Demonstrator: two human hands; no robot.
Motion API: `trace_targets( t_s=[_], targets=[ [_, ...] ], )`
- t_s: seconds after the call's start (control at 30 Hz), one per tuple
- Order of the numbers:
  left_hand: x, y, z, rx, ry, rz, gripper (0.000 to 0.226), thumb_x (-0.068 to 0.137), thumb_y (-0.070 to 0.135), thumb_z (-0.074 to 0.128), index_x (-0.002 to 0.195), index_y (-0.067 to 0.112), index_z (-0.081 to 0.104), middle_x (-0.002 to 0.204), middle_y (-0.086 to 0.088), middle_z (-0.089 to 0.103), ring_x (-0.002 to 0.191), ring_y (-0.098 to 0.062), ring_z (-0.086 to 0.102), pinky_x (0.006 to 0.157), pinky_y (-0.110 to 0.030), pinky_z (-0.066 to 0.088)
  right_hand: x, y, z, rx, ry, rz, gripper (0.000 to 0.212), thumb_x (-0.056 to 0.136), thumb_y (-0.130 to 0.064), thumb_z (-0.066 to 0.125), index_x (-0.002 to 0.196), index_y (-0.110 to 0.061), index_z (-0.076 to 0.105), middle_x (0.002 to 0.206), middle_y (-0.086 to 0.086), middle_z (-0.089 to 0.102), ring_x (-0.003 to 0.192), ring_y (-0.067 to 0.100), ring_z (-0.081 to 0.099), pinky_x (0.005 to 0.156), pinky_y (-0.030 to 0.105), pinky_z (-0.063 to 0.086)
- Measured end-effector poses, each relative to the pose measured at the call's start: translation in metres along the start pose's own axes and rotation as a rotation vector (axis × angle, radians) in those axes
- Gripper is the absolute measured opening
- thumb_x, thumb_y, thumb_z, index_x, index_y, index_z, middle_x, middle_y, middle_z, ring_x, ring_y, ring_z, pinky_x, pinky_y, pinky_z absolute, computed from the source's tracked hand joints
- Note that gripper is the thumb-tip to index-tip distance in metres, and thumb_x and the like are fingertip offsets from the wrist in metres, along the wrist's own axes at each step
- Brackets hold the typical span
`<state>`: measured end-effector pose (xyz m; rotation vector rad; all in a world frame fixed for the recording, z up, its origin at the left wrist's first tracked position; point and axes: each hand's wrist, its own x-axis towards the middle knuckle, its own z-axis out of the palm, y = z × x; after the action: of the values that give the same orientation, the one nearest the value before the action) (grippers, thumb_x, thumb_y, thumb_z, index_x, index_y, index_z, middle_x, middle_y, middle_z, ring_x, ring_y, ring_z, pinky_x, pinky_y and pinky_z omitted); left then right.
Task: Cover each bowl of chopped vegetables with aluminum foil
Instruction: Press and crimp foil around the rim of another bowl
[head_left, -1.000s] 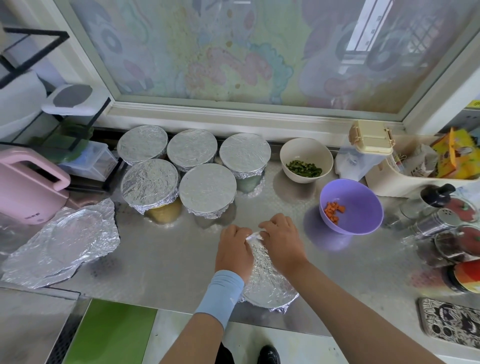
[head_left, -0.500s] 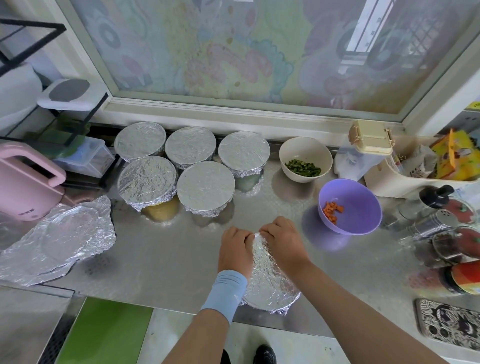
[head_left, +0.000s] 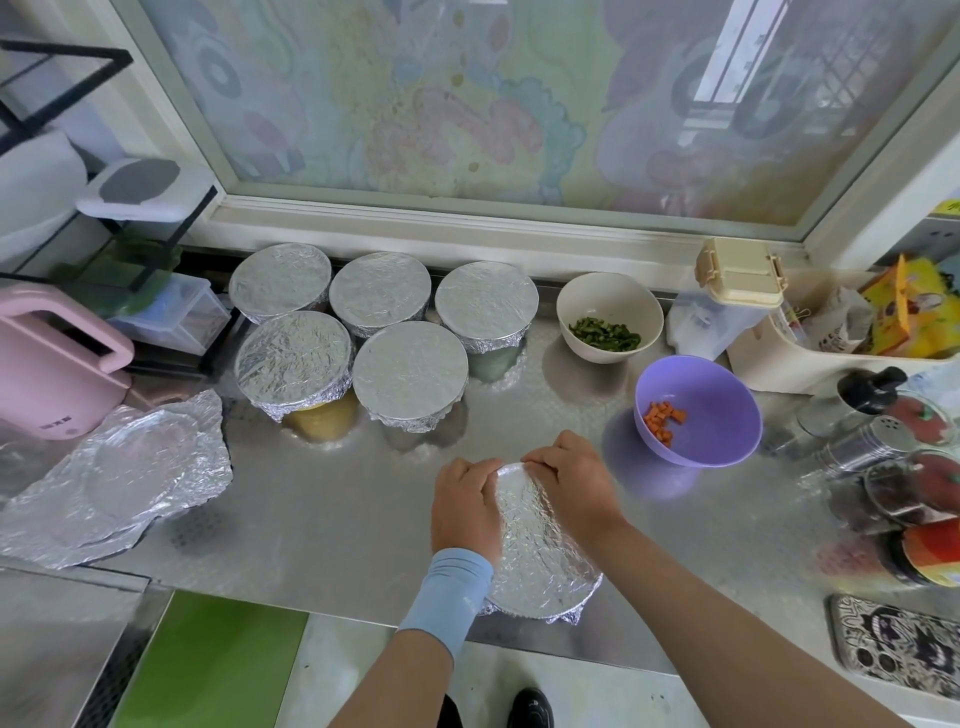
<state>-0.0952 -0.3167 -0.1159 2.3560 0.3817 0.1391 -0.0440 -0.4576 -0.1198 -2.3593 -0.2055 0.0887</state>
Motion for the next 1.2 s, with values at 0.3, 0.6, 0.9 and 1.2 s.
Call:
trace_targets(
  t_s=[0.3,0.6,0.9,1.2],
  targets=[
    [0.013,0.007,0.001,0.005,-0.137,0.086,0.022,0.1,0.016,0.05,0.108,0.017,0.07,0.1,0.003,0.051,0.1,-0.012,0.046,0.086,-0.022,0.042,0.003,0.003,-0.007,-0.104,-0.093,-0.043,0.019,0.093,-0.021,0.063,0.109,-0.017,0.073,0.103,-0.003,0.055,0.104,0.015,0.047,0.085,0.02,0.033],
    [0.01,0.003,0.004,-0.012,-0.084,0.01,0.021,0.1,0.013,0.05,0.104,0.018,0.07,0.094,0.001,0.046,0.089,-0.014,0.047,0.076,-0.019,0.036,0.008,0.004,-0.008,-0.035,-0.066,-0.014,0.01,0.089,-0.018,0.069,0.093,-0.018,0.078,0.083,-0.001,0.048,0.087,0.017,0.05,0.072,0.024,0.033],
    [0.005,-0.01,-0.014,0.141,-0.021,-0.048,0.021,0.1,0.012,0.042,0.108,0.015,0.061,0.109,-0.003,0.051,0.105,-0.019,0.042,0.084,-0.023,0.036,0.01,-0.013,0.011,-0.028,-0.067,-0.032,0.018,0.093,-0.019,0.063,0.106,-0.016,0.074,0.1,-0.003,0.056,0.1,0.013,0.046,0.084,0.015,0.034],
    [0.023,-0.001,-0.006,0.017,-0.153,0.07,0.023,0.101,0.018,0.047,0.107,0.017,0.069,0.102,0.002,0.051,0.104,-0.018,0.049,0.088,-0.025,0.042,0.005,-0.009,0.007,-0.029,-0.034,0.017,0.014,0.091,-0.023,0.066,0.099,-0.022,0.077,0.088,-0.004,0.052,0.093,0.015,0.05,0.076,0.022,0.035]
  ],
)
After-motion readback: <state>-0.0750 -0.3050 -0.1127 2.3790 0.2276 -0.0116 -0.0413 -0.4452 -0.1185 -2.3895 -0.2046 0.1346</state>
